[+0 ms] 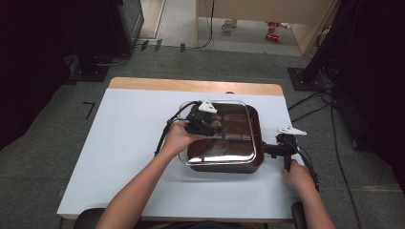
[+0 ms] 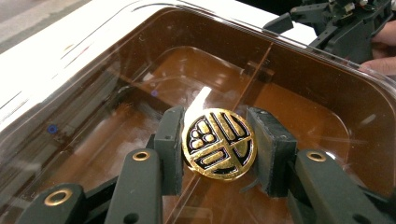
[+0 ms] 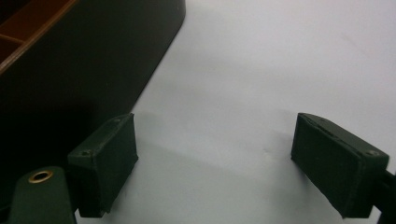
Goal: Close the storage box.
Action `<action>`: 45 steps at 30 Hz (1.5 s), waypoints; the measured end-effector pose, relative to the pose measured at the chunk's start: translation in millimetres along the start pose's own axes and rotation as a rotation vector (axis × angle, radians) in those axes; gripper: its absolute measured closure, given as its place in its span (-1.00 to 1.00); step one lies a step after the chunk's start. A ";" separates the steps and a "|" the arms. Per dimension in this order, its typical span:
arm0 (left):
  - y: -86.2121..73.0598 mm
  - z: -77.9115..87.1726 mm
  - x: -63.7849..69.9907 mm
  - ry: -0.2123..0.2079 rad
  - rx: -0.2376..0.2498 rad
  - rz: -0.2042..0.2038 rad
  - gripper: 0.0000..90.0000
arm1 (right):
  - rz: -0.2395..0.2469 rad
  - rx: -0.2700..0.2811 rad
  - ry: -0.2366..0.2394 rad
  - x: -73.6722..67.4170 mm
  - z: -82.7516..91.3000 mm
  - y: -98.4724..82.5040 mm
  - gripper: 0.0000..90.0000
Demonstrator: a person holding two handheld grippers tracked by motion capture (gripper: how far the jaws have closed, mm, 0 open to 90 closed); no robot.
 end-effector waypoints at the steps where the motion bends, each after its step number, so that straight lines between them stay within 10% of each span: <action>1: 0.9 -3.1 0.6 -0.007 -0.004 -0.002 0.33 | 0.000 0.001 0.000 0.0 0.0 0.0 -0.69; 18: 0.2 -37.5 2.6 -0.044 -0.043 0.008 0.33 | 0.001 0.000 0.001 0.2 0.0 0.0 -0.69; 45: 0.0 -6.7 4.6 -0.038 -0.010 0.068 -0.29 | 0.000 0.000 0.001 0.1 0.0 0.0 -0.69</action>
Point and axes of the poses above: each handheld gripper's, and its own axes: z roughly backward along the jaws, y roughly out of its top, x roughly to its right, the point moved 3 cm from there along -z, roughly forward along the jaws, and after that the axes turned 8 degrees about x, right-handed, at the moved point
